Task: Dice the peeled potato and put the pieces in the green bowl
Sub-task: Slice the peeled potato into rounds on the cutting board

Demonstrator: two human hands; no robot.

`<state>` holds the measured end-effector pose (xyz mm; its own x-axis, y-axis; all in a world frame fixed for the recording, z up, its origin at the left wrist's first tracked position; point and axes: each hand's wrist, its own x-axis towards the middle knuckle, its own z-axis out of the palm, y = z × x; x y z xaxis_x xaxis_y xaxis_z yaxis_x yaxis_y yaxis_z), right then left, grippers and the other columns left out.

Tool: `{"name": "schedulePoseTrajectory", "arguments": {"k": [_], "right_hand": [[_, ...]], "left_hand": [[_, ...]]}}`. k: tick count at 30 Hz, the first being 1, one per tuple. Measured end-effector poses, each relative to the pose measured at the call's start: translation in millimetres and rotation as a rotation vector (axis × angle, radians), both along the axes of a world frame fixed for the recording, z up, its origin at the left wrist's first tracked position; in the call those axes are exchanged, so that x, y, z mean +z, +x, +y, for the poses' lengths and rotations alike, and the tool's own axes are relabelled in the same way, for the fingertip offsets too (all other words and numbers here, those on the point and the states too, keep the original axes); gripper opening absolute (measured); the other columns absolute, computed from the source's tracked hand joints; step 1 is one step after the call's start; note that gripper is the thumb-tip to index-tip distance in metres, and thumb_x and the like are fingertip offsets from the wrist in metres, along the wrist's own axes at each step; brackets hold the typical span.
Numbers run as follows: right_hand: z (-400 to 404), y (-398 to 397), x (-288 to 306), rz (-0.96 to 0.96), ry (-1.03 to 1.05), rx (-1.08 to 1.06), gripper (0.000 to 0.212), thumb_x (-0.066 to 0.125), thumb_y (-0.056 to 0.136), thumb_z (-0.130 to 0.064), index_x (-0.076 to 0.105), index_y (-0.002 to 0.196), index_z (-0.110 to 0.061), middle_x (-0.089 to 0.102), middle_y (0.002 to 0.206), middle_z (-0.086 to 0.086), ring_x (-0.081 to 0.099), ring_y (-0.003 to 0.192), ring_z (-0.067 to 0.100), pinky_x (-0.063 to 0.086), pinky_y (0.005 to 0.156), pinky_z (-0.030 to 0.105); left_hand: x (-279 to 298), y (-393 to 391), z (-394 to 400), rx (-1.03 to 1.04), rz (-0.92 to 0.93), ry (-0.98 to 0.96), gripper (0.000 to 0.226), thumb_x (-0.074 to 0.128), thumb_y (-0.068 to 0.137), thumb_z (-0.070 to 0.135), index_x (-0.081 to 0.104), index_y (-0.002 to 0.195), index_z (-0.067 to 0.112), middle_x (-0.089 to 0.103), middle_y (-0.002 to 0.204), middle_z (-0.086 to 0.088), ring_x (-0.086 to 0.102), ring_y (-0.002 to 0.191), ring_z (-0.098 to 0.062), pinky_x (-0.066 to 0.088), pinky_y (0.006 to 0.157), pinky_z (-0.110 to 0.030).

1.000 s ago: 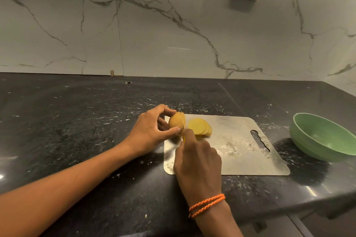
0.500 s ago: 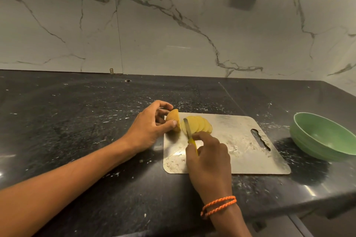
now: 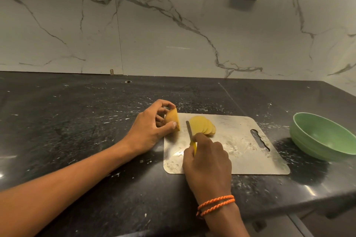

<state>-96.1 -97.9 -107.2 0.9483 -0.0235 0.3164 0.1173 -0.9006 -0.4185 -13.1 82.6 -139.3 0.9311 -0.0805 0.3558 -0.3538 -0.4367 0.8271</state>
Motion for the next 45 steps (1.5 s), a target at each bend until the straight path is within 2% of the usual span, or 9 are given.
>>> {"name": "schedulePoseTrajectory", "arguments": {"k": [7,11,15,23,25,29,32,39,45], "right_hand": [[3,5,-3,-0.185,0.065,0.066,0.029,0.064,0.094,-0.028,0.065,0.122,-0.025,0.071,0.080,0.003,0.056,0.060,0.017,0.040,0.051,0.026],[10,9,3,-0.312,0.027,0.054,0.031,0.080,0.080,-0.021,0.073,0.110,-0.018,0.066,0.058,0.000,0.058,0.044,0.018,0.015,0.043,0.012],[14,13,0,-0.340,-0.043,0.060,0.029,0.083,0.077,-0.022,0.072,0.104,-0.019,0.065,0.057,0.001,0.059,0.042,0.021,0.027,0.043,0.020],[17,13,-3,-0.235,-0.050,0.142,0.023,0.066,0.094,-0.028,0.063,0.116,-0.024,0.070,0.076,0.005,0.067,0.062,0.027,0.028,0.045,0.024],[16,11,-5,-0.152,-0.034,0.168,0.029,0.055,0.100,-0.030,0.055,0.128,-0.028,0.070,0.090,0.005,0.068,0.077,0.027,0.041,0.056,0.030],[15,8,-7,-0.014,-0.092,0.170,0.021,0.044,0.102,-0.028,0.052,0.120,-0.025,0.065,0.102,0.006,0.064,0.092,0.029,0.037,0.066,0.033],[14,9,-8,0.023,-0.054,0.139,0.021,0.047,0.100,-0.030,0.055,0.119,-0.026,0.065,0.105,0.004,0.063,0.095,0.027,0.041,0.069,0.034],[-2,22,-13,0.123,0.400,-0.009,0.021,0.066,0.091,-0.030,0.072,0.110,-0.024,0.068,0.101,-0.007,0.065,0.091,0.017,0.052,0.087,0.035],[-5,24,-14,0.124,0.412,-0.021,0.024,0.066,0.090,-0.030,0.072,0.112,-0.024,0.069,0.107,-0.006,0.065,0.097,0.017,0.053,0.093,0.039]], "left_hand": [[2,-2,-3,-0.001,-0.027,0.057,0.055,0.090,0.083,0.034,0.061,0.130,0.030,0.064,0.123,0.017,0.070,0.093,-0.004,0.059,0.082,-0.018],[2,-4,-3,0.001,-0.029,0.037,0.059,0.092,0.079,0.036,0.063,0.129,0.030,0.065,0.122,0.020,0.072,0.090,-0.007,0.062,0.081,-0.022],[4,-5,-4,0.010,-0.024,0.011,0.058,0.094,0.077,0.033,0.065,0.127,0.028,0.067,0.120,0.021,0.072,0.089,-0.009,0.062,0.081,-0.024],[5,-4,-3,0.021,-0.001,0.010,0.051,0.092,0.080,0.035,0.069,0.124,0.029,0.069,0.115,0.023,0.073,0.091,-0.007,0.059,0.078,-0.018],[4,-3,-2,0.025,0.015,0.004,0.049,0.092,0.080,0.036,0.069,0.122,0.029,0.070,0.113,0.022,0.073,0.091,-0.006,0.059,0.077,-0.018],[3,-2,-2,0.029,0.028,0.002,0.047,0.092,0.079,0.038,0.070,0.120,0.031,0.071,0.112,0.020,0.073,0.091,-0.007,0.059,0.078,-0.019],[2,-2,-1,0.026,0.033,0.009,0.046,0.090,0.082,0.039,0.068,0.121,0.031,0.070,0.114,0.020,0.072,0.091,-0.005,0.058,0.077,-0.018],[1,2,-1,-0.014,0.084,-0.042,0.053,0.084,0.090,0.032,0.055,0.134,0.031,0.068,0.124,0.010,0.073,0.095,-0.013,0.062,0.087,-0.030],[5,-3,0,-0.044,0.075,-0.139,0.043,0.079,0.095,0.022,0.058,0.132,0.028,0.067,0.126,0.006,0.073,0.094,-0.012,0.061,0.084,-0.026]]}}
